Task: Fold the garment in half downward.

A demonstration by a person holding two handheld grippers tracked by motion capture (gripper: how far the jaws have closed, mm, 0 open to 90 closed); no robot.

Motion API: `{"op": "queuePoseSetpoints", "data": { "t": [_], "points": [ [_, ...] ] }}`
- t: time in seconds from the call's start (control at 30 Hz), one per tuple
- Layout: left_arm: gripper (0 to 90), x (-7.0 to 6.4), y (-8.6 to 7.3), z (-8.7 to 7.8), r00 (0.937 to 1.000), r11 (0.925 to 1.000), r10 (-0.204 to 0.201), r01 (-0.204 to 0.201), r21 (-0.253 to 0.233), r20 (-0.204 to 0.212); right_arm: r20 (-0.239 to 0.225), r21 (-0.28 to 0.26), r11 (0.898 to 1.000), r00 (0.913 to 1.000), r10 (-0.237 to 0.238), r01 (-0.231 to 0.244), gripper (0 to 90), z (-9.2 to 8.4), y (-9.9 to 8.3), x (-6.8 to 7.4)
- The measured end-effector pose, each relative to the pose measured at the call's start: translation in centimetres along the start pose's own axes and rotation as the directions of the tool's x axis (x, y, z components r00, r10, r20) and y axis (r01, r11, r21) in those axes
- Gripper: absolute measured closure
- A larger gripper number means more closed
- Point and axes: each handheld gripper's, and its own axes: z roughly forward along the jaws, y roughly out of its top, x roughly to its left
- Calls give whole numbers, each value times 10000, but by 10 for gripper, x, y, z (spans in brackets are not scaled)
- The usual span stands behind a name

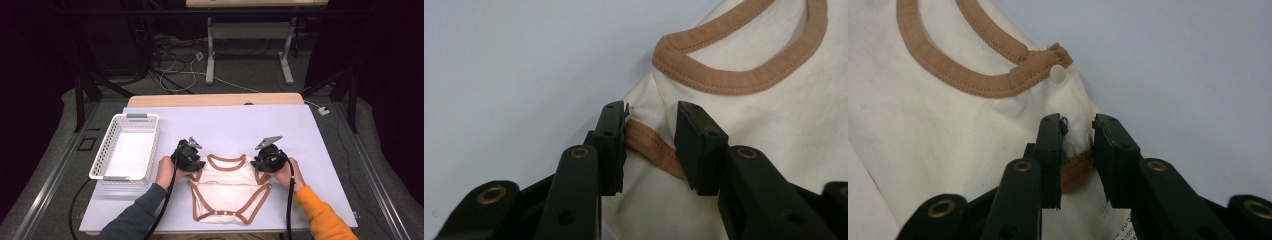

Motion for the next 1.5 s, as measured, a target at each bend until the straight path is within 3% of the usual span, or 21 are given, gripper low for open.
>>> {"op": "queuePoseSetpoints", "data": {
  "t": [0.07,0.23,0.33,0.6,0.7,0.83,0.97,1.03,1.07,1.13,1.2,1.33,1.5],
  "points": [
    [680,0,0,0,10000,10000,84,-84,-52,-51,244,18,9995,9992,-314,313,750,0,0,2],
    [775,1,-3,-1,10000,9998,33,-32,-211,13,296,-104,9999,9995,-87,91,773,-1,-2,4],
    [802,0,-3,-1,9999,9996,95,-96,-278,-36,387,-116,9996,9990,-234,238,775,-2,-2,4],
    [817,0,-3,-3,10000,9989,33,-30,-471,83,35,-516,9986,9999,134,-132,781,-10,-3,3],
    [776,0,-3,-5,10000,9986,46,-45,-528,21,-34,-631,9978,9998,177,-178,761,-8,-4,2],
    [626,1,-1,-7,10000,9982,-31,35,-596,62,-38,-445,9984,9994,339,-341,695,-6,-5,0],
    [573,1,-1,-1,10000,9999,9,-8,-113,78,4,-263,9990,9993,374,-374,691,-2,-6,0],
    [609,2,-2,0,9999,9997,-37,40,-235,131,-47,-234,9993,9996,278,-279,733,-3,-6,-1],
    [652,2,-2,-1,10000,9997,73,-72,-221,29,-73,-261,9989,9992,385,-387,745,-3,-7,-1],
    [759,1,-4,0,9997,9995,89,-83,-309,211,-70,-257,9990,9993,367,-368,764,-3,-8,-1],
    [807,-2,-4,0,9996,9993,214,-209,-312,165,-142,-455,9983,9993,353,-359,776,-3,-8,0],
    [835,-3,-4,-3,9994,9988,258,-248,-428,220,-91,-567,9980,9996,277,-282,834,-9,-7,0],
    [844,-3,-3,-8,9994,9979,248,-233,-600,236,-88,-596,9977,9995,314,-319,844,-12,-8,2]
  ]
}}
